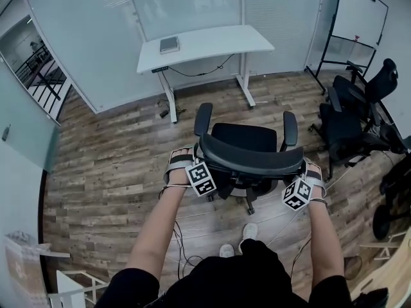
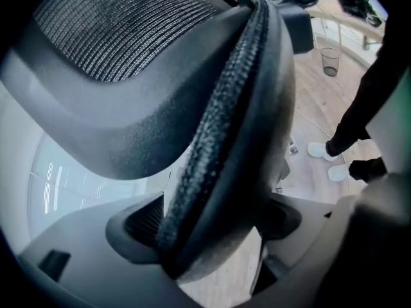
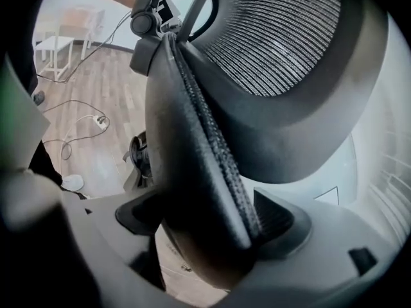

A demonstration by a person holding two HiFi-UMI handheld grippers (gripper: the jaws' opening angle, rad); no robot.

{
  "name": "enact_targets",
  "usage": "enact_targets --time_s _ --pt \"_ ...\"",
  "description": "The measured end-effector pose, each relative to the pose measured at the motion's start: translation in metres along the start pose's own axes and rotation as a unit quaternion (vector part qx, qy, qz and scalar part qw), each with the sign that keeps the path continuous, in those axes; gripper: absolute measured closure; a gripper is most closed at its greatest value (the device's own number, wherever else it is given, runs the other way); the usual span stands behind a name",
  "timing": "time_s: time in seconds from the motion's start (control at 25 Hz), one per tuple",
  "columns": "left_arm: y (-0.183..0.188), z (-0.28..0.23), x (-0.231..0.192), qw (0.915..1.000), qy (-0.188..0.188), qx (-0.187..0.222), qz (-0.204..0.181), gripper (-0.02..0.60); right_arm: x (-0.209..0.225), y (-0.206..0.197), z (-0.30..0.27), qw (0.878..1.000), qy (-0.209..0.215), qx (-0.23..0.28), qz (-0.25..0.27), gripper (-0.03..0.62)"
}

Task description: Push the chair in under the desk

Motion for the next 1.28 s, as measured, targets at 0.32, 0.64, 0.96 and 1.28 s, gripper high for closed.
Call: enact_targets --time_s 0.32,0.64,0.96,1.28 --pt "-0.002 -0.031 -0.033 0.9999 -0.006 -0.015 0.002 0.152 0.03 0.009 -0.044 0.999 0.033 0.002 0.027 0.164" --pt "0.0 -0.067 -0.064 0.9992 0.005 -0.036 0.017 0.152 0.064 0.011 -0.098 0.998 0.049 0.011 0.04 0.149" --pt "-0.002 -0.096 -0.09 0.998 0.003 -0.055 0.031 0.152 0.094 0.02 -0.148 0.996 0.068 0.024 0.053 0.143" --pt "0.0 -0.129 -0.123 0.9967 0.033 -0.052 0.052 0.15 0.125 0.027 -0.194 0.994 0.077 0.022 0.068 0.145"
Point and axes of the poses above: the fingertips, and each gripper's own axes: z backward along the fingers, x to its right, y out of its top, the point moved 3 cm from there along z, backward along the fingers, and after that the axes turned 6 degrees about x, right-handed, at the moved point
